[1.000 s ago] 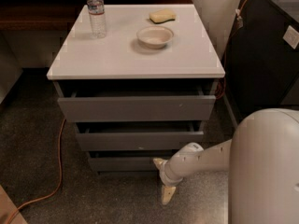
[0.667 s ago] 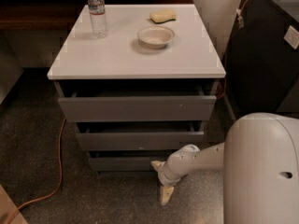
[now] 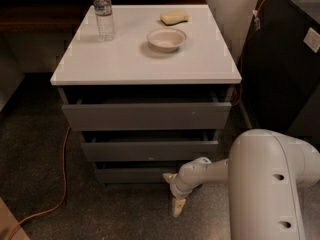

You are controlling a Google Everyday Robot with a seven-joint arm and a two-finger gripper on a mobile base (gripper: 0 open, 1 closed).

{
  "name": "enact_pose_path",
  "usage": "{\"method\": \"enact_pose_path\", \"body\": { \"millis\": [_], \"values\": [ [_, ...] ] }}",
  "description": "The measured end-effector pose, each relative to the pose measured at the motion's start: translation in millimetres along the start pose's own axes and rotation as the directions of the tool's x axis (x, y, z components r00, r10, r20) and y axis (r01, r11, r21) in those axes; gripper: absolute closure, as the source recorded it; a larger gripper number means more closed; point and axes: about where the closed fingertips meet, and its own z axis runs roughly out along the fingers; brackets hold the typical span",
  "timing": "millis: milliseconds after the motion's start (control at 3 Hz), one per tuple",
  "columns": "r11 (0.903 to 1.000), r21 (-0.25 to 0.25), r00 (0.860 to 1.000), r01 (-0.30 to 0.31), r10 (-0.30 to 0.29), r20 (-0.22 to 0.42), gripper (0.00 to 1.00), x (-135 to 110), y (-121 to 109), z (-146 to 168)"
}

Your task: Open bottom drawer

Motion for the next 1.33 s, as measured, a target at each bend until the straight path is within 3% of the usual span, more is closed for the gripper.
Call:
{"method": "enact_pose_path", "body": {
  "millis": [667,1333],
  "values": [
    [0.9982,0.060,0.999,-0.006,0.009,-0.036,0.00,30.5,-27.6,45.3],
    [0.9917,0.128,1.000,-0.008,0.004,0.028,0.00,41.8,-61.4,67.5]
  ]
}}
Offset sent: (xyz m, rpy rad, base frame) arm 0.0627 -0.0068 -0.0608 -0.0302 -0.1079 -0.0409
